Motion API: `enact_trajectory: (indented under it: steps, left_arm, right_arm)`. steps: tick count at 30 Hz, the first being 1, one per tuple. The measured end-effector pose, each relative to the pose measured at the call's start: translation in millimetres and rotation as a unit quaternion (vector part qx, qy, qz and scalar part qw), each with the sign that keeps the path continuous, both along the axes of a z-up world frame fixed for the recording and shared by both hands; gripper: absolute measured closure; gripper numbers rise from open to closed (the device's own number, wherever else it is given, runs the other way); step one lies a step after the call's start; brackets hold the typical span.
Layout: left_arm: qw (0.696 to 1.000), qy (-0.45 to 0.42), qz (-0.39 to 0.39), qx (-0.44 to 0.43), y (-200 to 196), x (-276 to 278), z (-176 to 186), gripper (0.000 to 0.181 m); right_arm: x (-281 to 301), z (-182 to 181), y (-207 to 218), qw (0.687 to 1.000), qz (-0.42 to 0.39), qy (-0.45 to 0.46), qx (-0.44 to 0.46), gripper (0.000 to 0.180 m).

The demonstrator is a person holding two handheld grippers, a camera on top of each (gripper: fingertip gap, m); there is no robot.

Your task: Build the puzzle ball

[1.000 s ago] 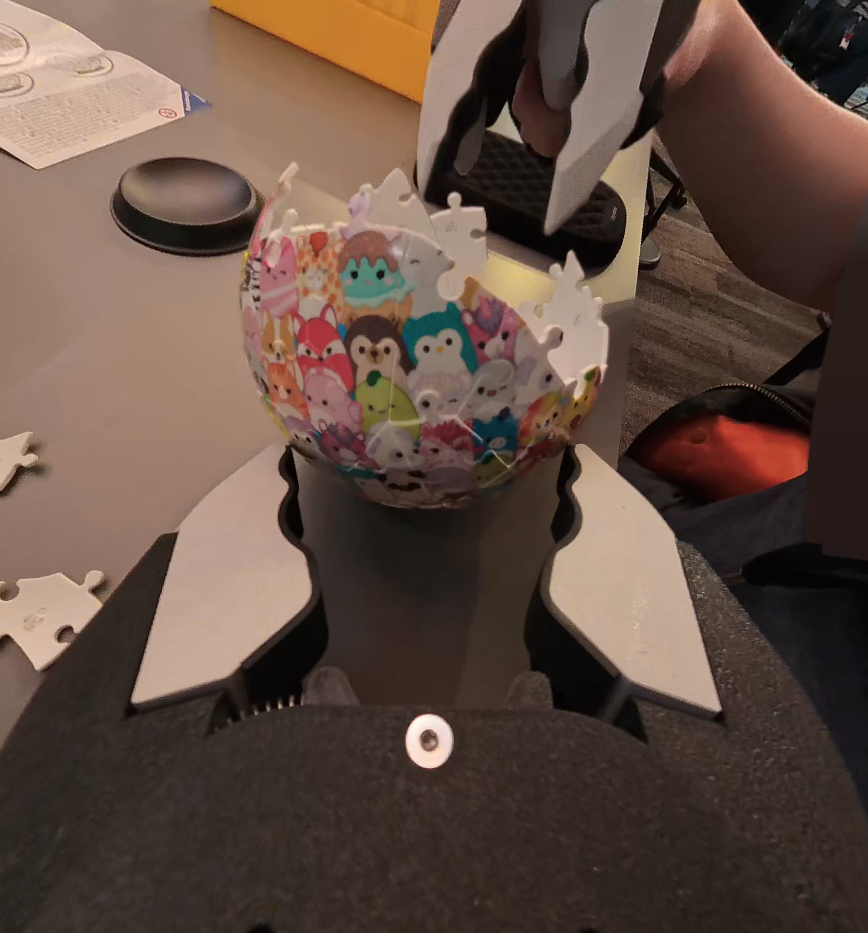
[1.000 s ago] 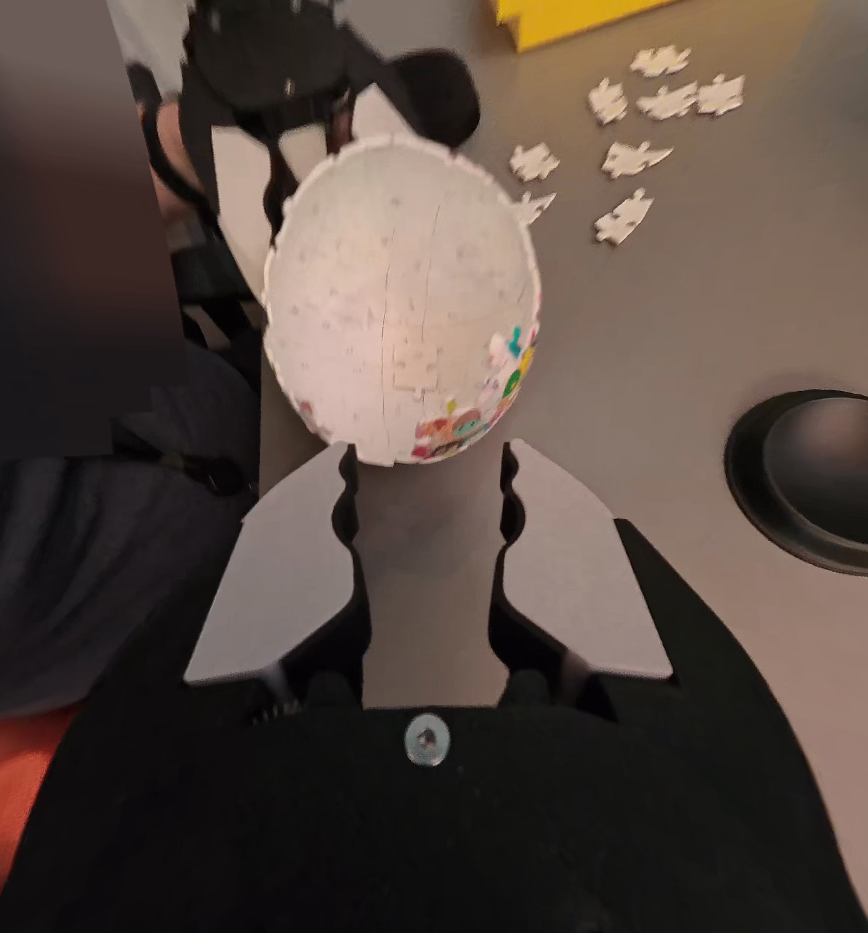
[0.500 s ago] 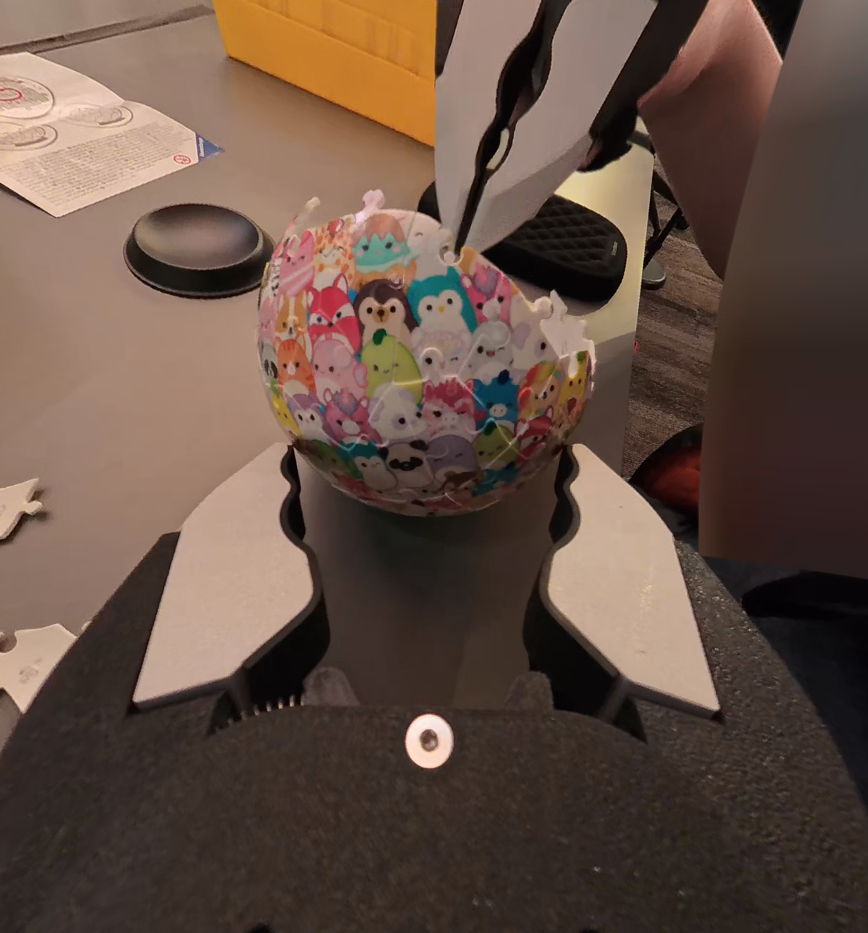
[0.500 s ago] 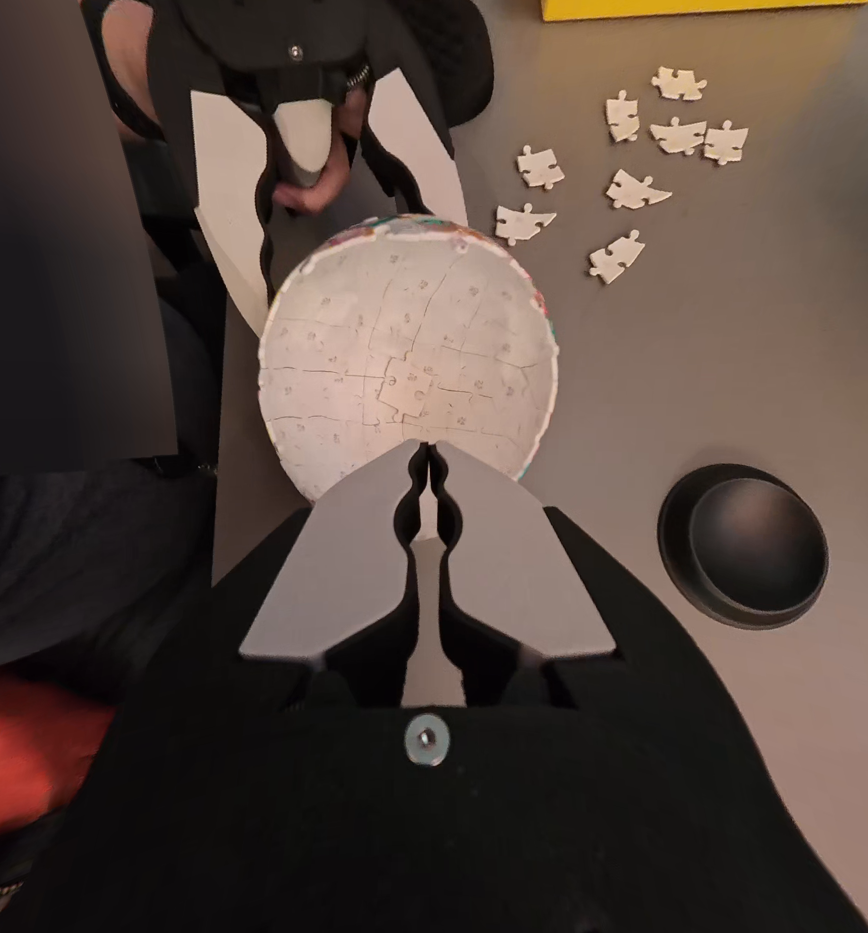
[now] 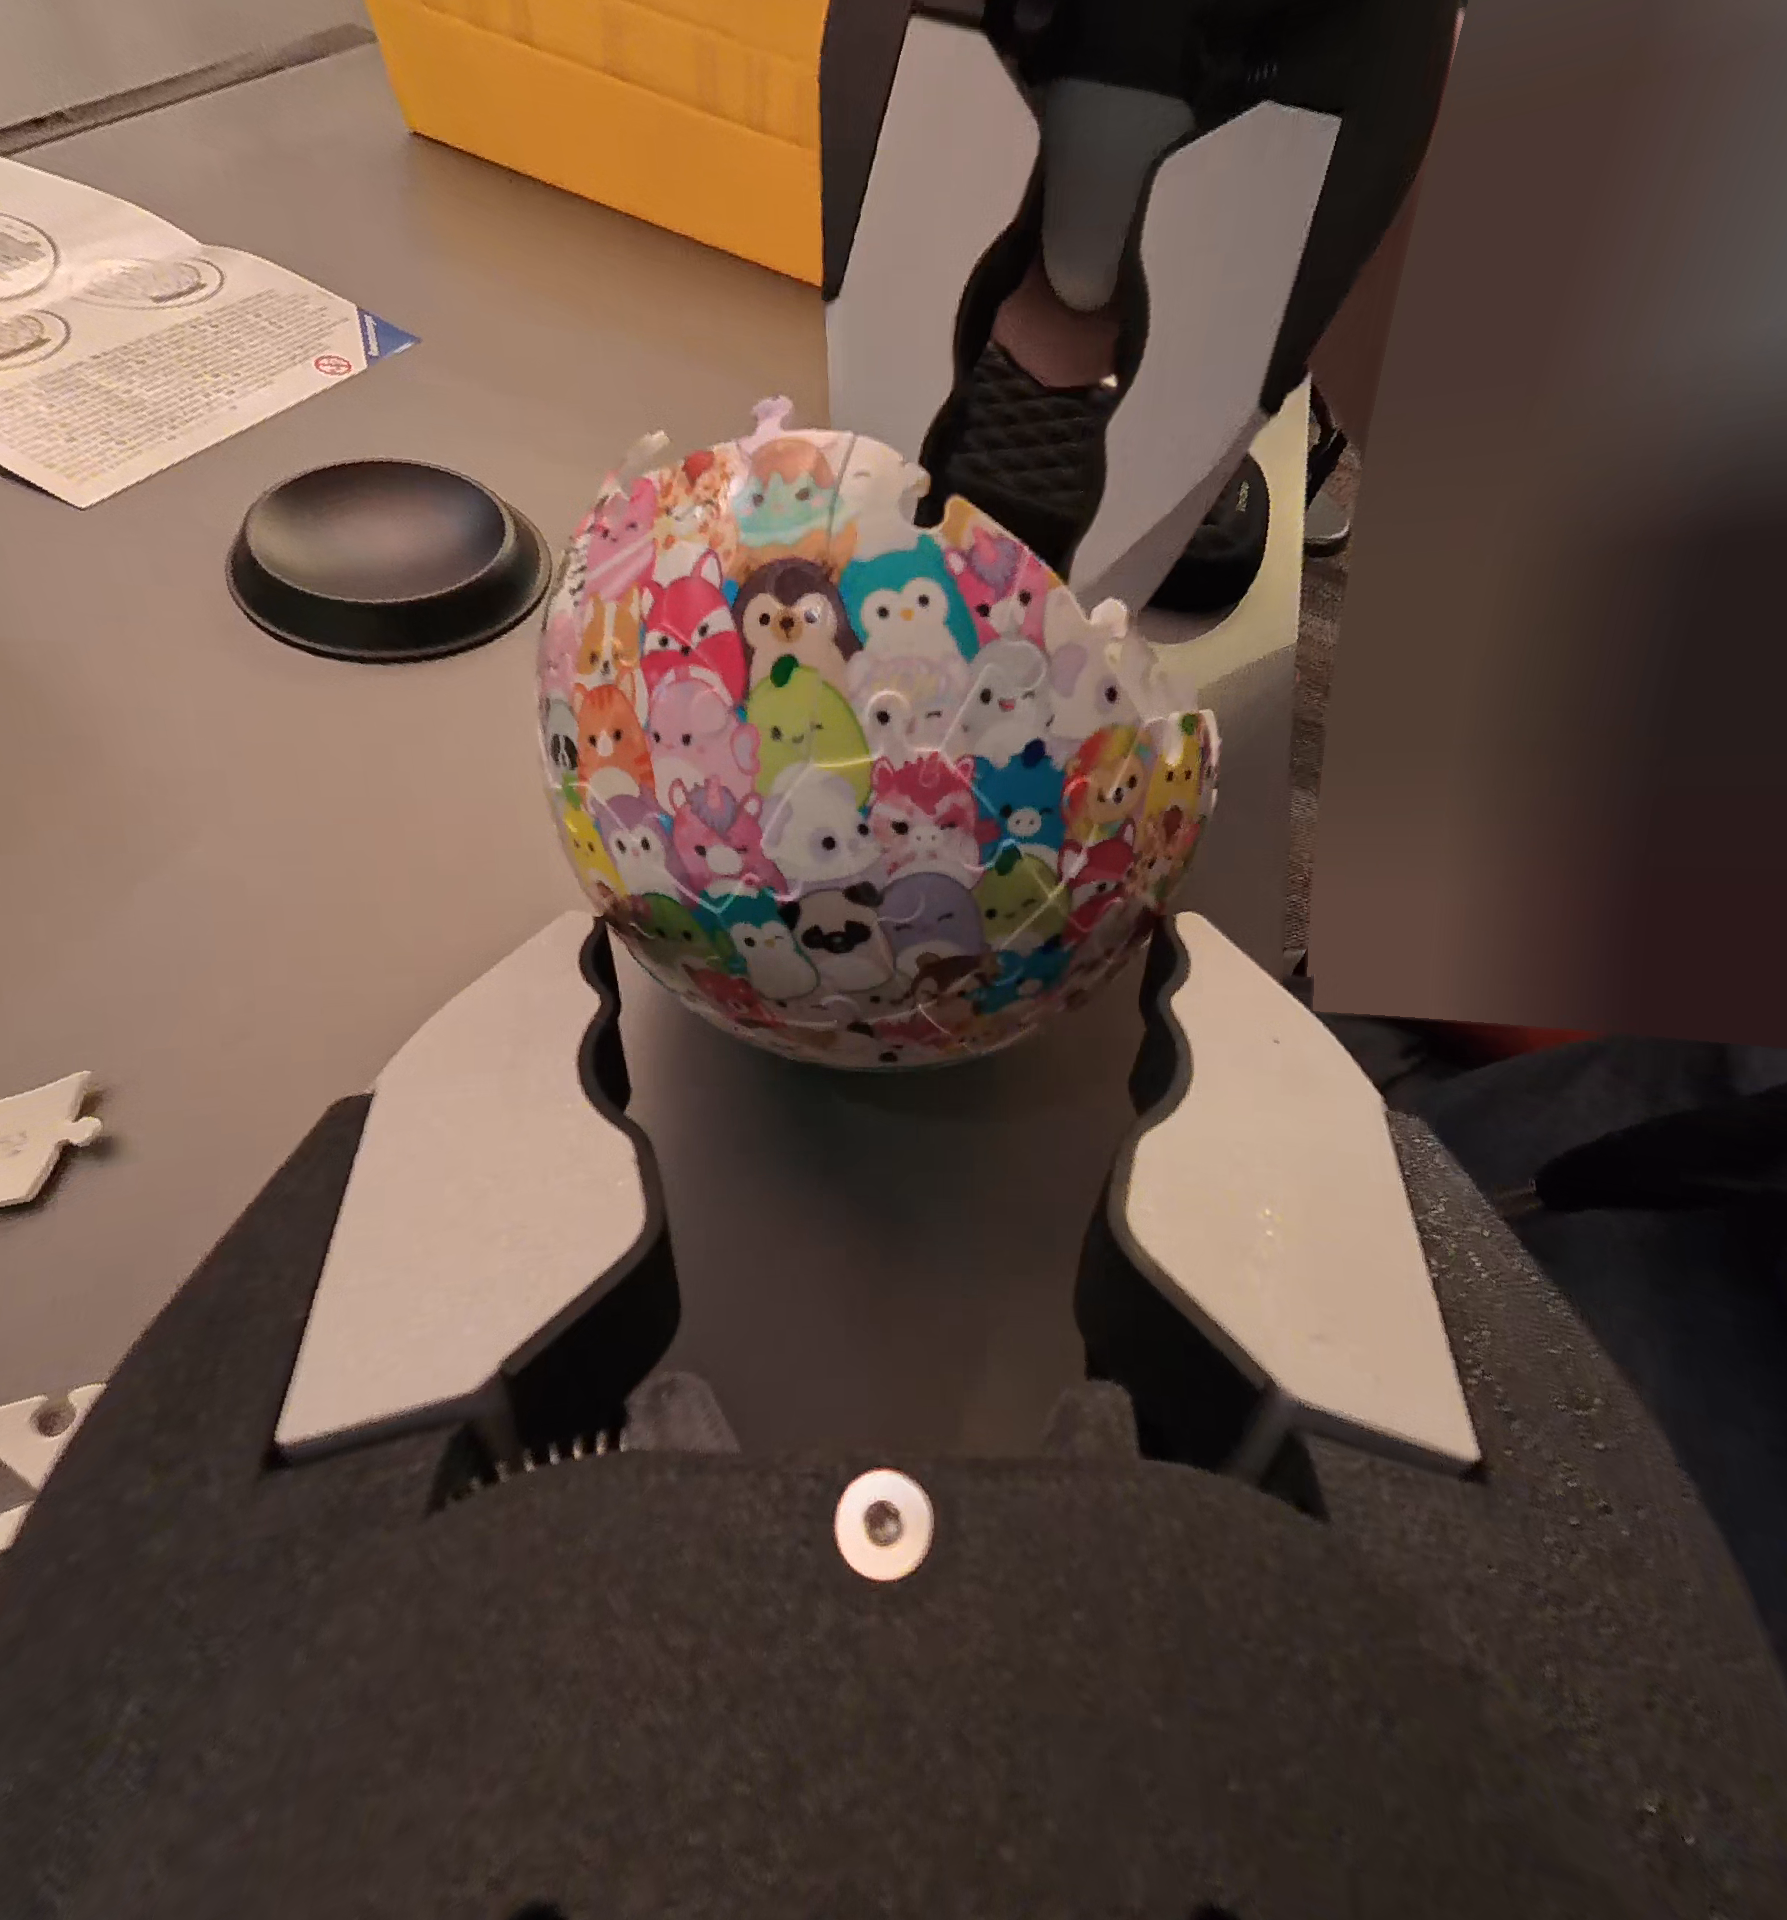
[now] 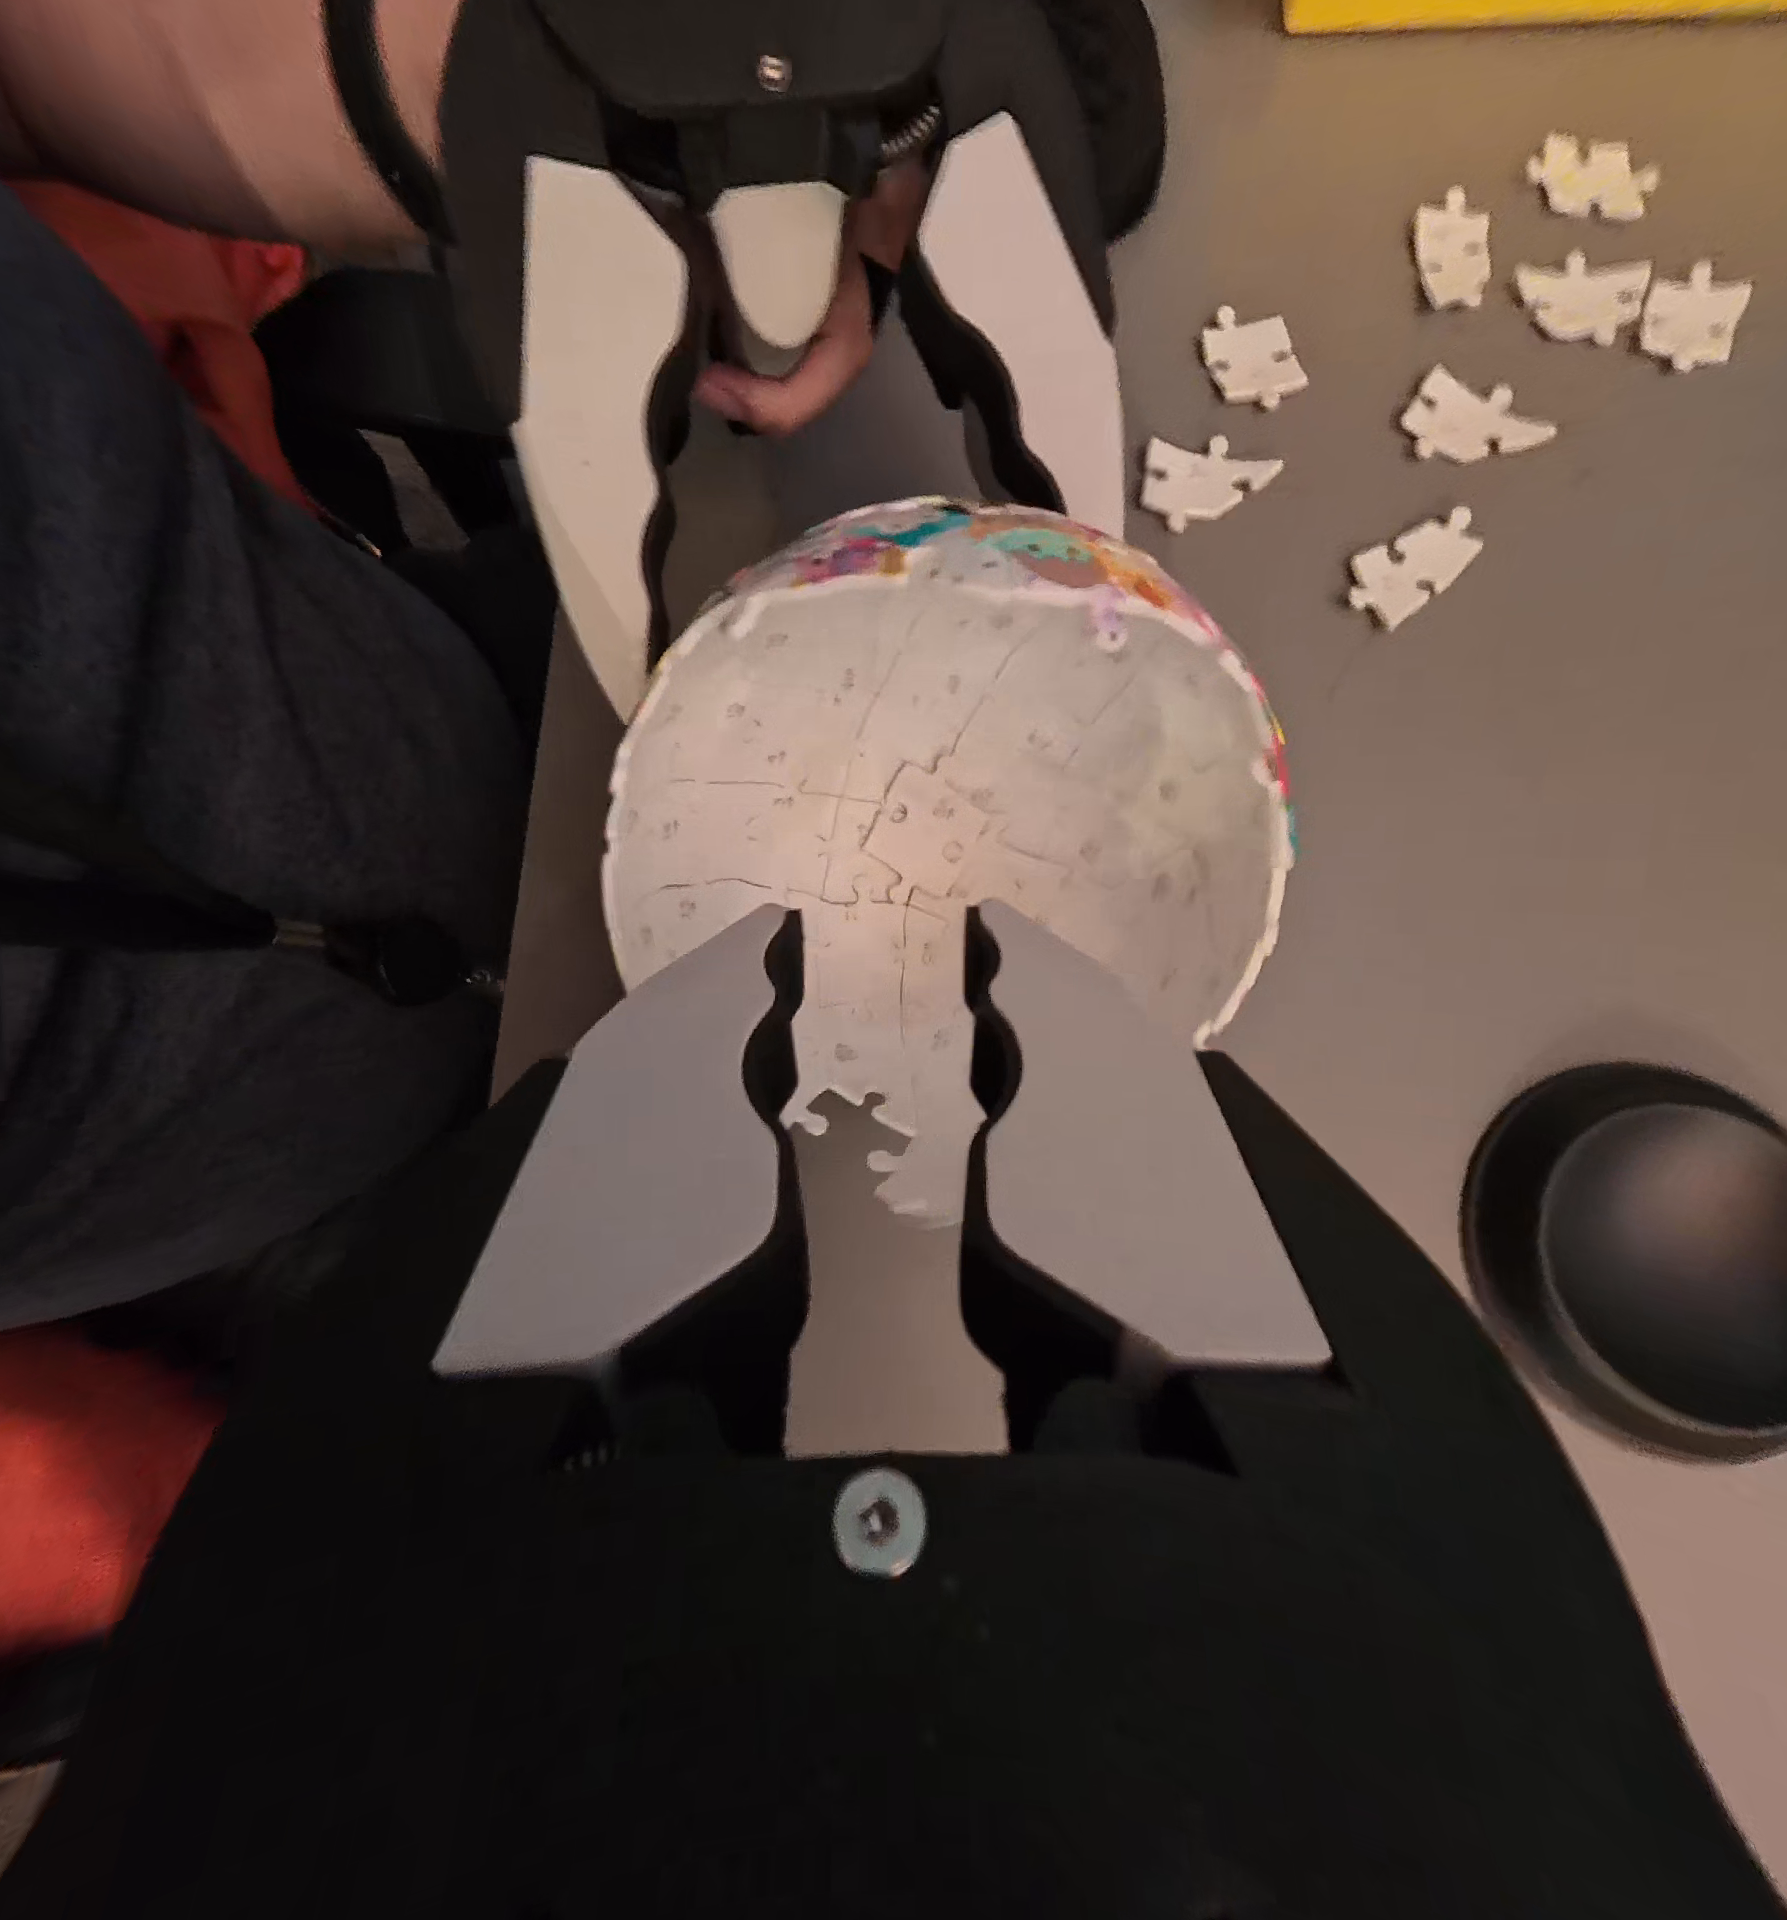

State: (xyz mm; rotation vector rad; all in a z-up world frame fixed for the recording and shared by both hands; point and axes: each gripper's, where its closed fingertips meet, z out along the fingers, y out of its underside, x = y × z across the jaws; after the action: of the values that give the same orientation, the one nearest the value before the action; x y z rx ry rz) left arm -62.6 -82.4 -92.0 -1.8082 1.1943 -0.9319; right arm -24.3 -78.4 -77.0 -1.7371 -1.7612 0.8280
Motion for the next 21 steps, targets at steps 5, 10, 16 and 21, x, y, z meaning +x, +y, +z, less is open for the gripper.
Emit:
enact_trajectory:
  steps: [5,10,16,21]
  left_arm:
    - [1.0,-0.012,-0.009,-0.015,3,-3,0,0.085]
    - [1.0,-0.017,-0.005,-0.02,7,-6,1,0.086]
    - [0.999,-0.014,-0.012,-0.034,8,-10,-2,0.086]
    - [0.998,-0.002,-0.027,-0.048,17,-19,-4,0.088]
  right_arm:
    - [-6,19,1,0.996,0.049,0.049,0.059,0.142]
    - [9,50,19,0.989,-0.008,0.127,0.078,0.127]
    - [42,53,51,0.981,-0.112,0.16,-0.011,0.125]
    - [36,35,61,0.977,-0.116,0.138,-0.112,0.124]
